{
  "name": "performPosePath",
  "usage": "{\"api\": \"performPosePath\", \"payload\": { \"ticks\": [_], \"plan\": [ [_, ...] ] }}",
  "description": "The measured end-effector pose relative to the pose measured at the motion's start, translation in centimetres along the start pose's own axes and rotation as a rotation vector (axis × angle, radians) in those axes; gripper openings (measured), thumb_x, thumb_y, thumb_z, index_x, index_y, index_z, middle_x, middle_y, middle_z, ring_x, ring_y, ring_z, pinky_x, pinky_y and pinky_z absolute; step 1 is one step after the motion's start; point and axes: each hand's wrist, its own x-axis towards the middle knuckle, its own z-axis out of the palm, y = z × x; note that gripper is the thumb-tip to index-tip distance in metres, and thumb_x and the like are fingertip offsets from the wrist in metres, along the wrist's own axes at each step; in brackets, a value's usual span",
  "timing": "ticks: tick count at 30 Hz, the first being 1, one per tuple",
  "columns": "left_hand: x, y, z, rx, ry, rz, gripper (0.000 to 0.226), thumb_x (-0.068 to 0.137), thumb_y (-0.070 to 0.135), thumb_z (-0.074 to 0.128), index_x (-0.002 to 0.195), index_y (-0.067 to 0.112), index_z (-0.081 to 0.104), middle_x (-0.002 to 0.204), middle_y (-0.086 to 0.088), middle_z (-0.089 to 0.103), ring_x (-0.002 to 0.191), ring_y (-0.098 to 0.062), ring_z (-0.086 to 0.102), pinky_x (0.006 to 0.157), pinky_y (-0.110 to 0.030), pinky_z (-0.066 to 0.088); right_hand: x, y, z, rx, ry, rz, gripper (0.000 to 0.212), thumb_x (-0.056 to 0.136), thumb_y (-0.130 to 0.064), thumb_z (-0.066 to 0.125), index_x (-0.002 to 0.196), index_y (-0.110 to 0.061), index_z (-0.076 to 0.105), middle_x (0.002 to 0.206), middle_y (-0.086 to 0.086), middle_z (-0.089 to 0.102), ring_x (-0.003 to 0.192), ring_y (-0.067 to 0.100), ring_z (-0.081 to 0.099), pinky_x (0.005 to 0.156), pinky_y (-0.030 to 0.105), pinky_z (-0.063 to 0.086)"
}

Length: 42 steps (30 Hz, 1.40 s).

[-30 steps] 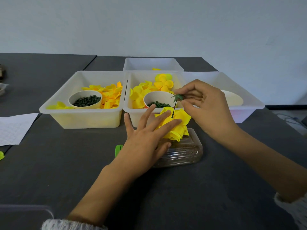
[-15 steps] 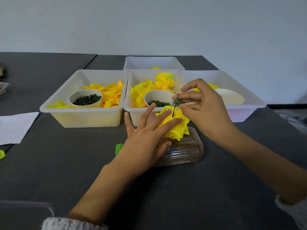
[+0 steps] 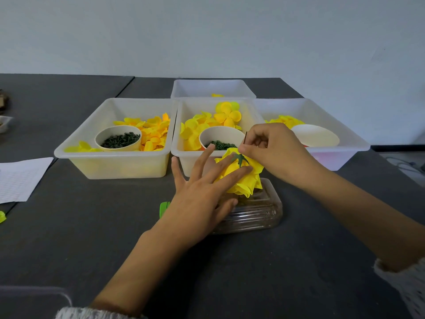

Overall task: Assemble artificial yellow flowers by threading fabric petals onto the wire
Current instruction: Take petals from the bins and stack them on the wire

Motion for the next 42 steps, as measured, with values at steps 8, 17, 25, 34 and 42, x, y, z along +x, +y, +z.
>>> {"api": "performPosePath", "payload": {
  "ticks": [8,17,25,34,42],
  "plan": [
    [-0.2,-0.5,-0.5,-0.034,-0.065,0.042,0.065,0.099,0.052,0.041,0.147,0.062,-0.003,0.166,0.010,-0.007,0.147,-0.022,-0.030,0.105,-0.079,-0.007,0.5,-0.7,-0.1,-0.083,-0.105,0.068,0.025,0.078,-0.017,0.076,0.058,-0.020,0.062,0.053,-0.010,0.056,0.050,0.003,0.048,0.051,0.018,0.034],
    [-0.1,-0.5,-0.4,-0.049,-0.048,0.070,0.062,0.094,0.058,0.037,0.147,0.062,0.006,0.166,0.008,-0.003,0.148,-0.022,-0.028,0.105,-0.079,-0.007,-0.6,-0.7,1.4,-0.100,0.049,0.126,0.029,0.081,-0.029,0.075,0.057,-0.020,0.061,0.060,-0.006,0.061,0.061,0.010,0.055,0.060,0.027,0.041],
    [-1.2,0.4,-0.5,-0.734,0.255,-0.005,0.035,0.093,0.033,0.054,0.126,0.037,0.065,0.155,0.010,0.038,0.152,-0.019,0.010,0.115,-0.067,0.011,-1.0,0.0,2.2,0.003,0.064,0.180,0.028,0.080,-0.024,0.076,0.059,-0.021,0.058,0.052,-0.012,0.051,0.056,0.010,0.049,0.070,0.035,0.043],
    [-1.1,0.5,-1.4,-1.068,0.619,-0.303,0.029,0.088,0.004,0.043,0.102,0.008,0.069,0.112,-0.009,0.065,0.112,-0.012,0.057,0.091,-0.017,0.040,-1.6,0.6,2.9,0.043,0.057,0.185,0.029,0.082,-0.026,0.074,0.061,-0.021,0.055,0.043,-0.014,0.047,0.050,0.003,0.038,0.075,0.035,0.035],
    [-1.9,1.3,-4.3,-1.147,0.697,-0.478,0.029,0.086,0.016,0.046,0.104,0.013,0.069,0.109,-0.004,0.065,0.094,-0.001,0.057,0.076,-0.010,0.042,-1.7,-0.6,2.2,-0.121,0.040,0.149,0.029,0.083,-0.029,0.074,0.060,-0.021,0.058,0.055,-0.011,0.050,0.062,0.016,0.052,0.076,0.036,0.045]
  ]
}}
